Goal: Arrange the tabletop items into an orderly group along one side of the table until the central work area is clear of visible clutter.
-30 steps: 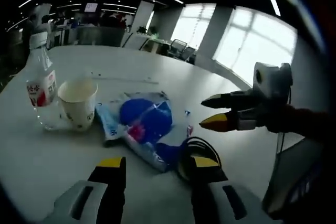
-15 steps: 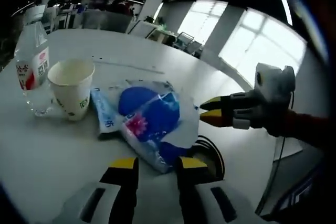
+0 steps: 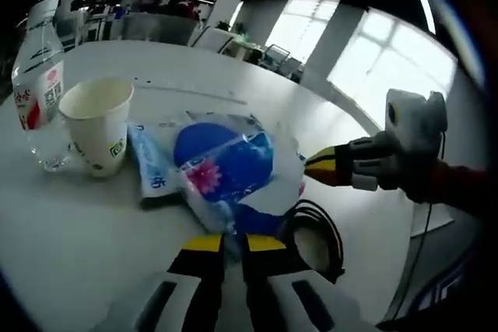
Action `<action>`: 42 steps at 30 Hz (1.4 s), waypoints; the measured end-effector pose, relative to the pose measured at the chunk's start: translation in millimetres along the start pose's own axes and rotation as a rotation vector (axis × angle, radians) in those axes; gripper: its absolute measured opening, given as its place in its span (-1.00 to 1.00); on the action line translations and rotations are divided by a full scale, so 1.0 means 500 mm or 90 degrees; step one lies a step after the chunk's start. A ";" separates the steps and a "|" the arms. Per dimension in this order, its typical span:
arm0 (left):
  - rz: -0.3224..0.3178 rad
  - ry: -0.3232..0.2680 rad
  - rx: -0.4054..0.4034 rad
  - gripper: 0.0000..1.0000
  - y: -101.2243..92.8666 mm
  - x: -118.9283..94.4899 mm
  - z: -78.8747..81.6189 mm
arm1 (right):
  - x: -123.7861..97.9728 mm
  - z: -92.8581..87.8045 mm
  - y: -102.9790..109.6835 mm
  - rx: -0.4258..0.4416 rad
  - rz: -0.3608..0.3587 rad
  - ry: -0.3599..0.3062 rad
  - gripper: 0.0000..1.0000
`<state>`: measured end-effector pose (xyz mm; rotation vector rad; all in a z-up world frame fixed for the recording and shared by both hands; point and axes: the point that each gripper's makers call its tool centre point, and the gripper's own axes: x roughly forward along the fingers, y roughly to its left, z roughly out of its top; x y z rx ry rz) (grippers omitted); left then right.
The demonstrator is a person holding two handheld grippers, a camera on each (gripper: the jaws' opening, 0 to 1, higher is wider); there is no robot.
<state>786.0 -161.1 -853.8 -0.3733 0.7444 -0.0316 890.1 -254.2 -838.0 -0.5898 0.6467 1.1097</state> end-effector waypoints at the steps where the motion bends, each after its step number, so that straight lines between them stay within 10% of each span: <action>1: -0.001 -0.002 0.006 -0.95 -0.001 -0.002 0.000 | -0.001 -0.002 -0.001 0.000 -0.002 0.001 -1.00; 42: -0.119 -0.022 0.117 -1.00 -0.139 0.033 0.130 | -0.132 -0.008 -0.136 0.083 -0.127 -0.063 -1.00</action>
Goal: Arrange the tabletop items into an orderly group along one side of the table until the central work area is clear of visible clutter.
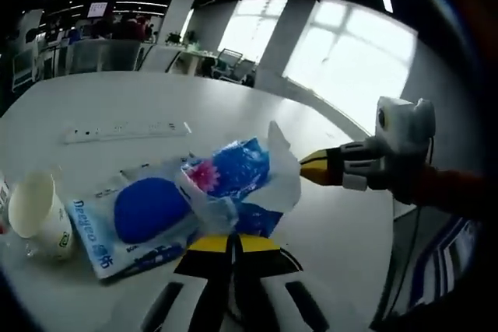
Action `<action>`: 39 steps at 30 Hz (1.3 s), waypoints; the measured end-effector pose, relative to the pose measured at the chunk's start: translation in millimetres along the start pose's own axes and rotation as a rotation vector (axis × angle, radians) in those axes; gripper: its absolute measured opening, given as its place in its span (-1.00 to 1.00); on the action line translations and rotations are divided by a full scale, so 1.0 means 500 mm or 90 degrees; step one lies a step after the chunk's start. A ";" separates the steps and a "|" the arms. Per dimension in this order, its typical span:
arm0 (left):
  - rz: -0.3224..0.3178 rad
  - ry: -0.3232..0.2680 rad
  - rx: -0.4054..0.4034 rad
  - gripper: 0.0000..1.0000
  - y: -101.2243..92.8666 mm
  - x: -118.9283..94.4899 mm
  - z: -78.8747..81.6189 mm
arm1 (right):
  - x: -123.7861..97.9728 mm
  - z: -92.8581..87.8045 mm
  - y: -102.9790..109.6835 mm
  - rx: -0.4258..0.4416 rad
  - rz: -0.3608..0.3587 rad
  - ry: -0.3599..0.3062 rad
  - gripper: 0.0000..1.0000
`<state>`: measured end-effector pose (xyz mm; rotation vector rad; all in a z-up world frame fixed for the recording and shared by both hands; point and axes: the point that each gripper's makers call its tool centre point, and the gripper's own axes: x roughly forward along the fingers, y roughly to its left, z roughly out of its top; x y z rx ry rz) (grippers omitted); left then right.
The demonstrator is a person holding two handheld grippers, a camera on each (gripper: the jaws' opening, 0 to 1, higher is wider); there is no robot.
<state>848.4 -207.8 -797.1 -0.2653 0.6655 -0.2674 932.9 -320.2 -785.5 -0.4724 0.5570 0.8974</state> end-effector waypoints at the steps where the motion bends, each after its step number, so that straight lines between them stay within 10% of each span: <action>1: -0.001 0.001 0.001 -1.00 -0.001 0.001 0.002 | -0.003 -0.002 -0.003 0.001 -0.002 0.000 -1.00; 39: -0.043 0.051 0.077 -1.00 -0.083 0.168 0.057 | -0.018 -0.125 -0.155 0.075 -0.119 0.033 -1.00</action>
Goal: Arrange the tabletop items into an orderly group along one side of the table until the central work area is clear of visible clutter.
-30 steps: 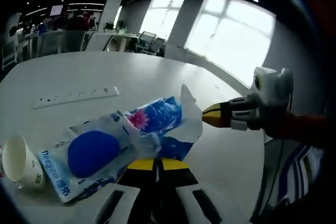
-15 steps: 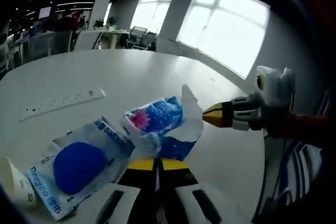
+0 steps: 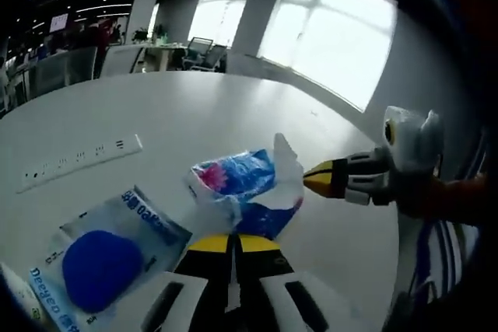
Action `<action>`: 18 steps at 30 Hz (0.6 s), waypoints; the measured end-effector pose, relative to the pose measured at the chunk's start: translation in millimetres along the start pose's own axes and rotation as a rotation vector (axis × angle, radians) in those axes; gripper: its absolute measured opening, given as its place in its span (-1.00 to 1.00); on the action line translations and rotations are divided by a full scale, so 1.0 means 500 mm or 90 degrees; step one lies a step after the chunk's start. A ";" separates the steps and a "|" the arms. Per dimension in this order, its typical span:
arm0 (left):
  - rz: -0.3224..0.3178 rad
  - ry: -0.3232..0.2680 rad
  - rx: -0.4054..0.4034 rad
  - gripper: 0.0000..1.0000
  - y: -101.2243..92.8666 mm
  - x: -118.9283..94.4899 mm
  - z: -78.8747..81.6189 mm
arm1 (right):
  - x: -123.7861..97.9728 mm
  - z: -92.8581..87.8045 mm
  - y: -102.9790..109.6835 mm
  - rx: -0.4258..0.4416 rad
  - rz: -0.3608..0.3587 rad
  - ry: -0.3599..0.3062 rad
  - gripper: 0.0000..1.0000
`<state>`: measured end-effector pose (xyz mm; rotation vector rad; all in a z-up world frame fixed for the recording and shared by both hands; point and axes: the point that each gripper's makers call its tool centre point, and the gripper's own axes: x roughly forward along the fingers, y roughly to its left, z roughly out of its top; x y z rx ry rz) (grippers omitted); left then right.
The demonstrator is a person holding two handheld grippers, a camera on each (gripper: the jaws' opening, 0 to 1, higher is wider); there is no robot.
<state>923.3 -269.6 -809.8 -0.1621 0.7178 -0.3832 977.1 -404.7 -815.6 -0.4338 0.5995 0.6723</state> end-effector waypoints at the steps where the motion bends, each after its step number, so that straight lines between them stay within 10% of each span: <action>1: 0.000 -0.001 0.000 -1.00 0.001 0.004 0.000 | 0.002 -0.002 -0.003 0.002 -0.001 0.002 -1.00; 18: 0.019 0.007 -0.003 -1.00 0.003 0.053 -0.025 | 0.051 -0.031 -0.025 -0.015 -0.016 0.016 -1.00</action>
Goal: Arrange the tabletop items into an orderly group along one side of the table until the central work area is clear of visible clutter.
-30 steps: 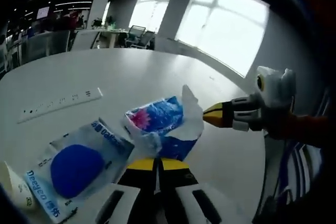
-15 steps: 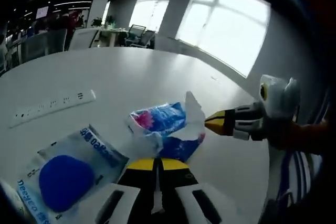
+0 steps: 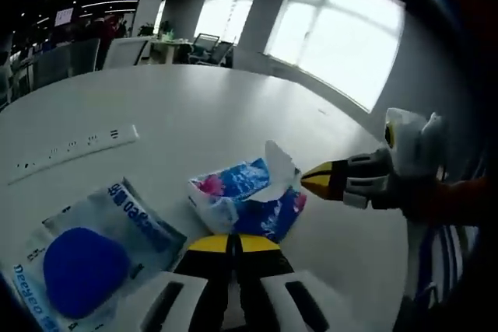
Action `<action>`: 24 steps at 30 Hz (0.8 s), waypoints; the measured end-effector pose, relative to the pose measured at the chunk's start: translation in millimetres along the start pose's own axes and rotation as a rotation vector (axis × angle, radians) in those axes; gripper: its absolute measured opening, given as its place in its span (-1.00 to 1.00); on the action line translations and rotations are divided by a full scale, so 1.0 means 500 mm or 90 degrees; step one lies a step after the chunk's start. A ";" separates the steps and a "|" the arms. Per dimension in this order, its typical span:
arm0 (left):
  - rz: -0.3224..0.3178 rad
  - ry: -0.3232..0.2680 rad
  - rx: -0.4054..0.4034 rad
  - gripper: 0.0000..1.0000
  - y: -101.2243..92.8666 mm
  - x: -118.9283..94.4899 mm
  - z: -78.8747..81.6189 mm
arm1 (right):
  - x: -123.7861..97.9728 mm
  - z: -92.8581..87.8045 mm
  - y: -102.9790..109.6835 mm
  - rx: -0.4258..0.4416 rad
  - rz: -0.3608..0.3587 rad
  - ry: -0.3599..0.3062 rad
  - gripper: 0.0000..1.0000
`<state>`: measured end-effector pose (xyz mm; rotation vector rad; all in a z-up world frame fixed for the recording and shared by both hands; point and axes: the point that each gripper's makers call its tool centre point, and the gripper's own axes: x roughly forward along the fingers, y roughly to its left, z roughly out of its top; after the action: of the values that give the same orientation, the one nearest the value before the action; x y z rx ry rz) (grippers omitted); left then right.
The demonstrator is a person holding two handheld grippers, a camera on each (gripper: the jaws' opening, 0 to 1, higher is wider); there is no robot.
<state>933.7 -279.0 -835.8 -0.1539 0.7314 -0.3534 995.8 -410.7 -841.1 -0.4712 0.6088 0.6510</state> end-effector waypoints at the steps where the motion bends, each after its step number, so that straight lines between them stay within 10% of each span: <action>1: 0.003 -0.002 -0.003 -1.00 0.002 0.002 0.000 | 0.001 0.002 0.000 -0.001 -0.001 -0.001 -1.00; 20: 0.027 0.025 0.059 -0.94 0.009 0.017 -0.022 | -0.002 -0.020 0.009 0.059 0.006 0.007 -1.00; 24: 0.023 0.018 0.063 -0.93 0.006 0.008 -0.018 | -0.007 -0.022 0.025 0.068 0.034 0.005 -0.68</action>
<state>931.0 -278.0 -845.7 -0.0422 0.7421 -0.3564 981.0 -409.5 -849.4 -0.3590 0.6619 0.6647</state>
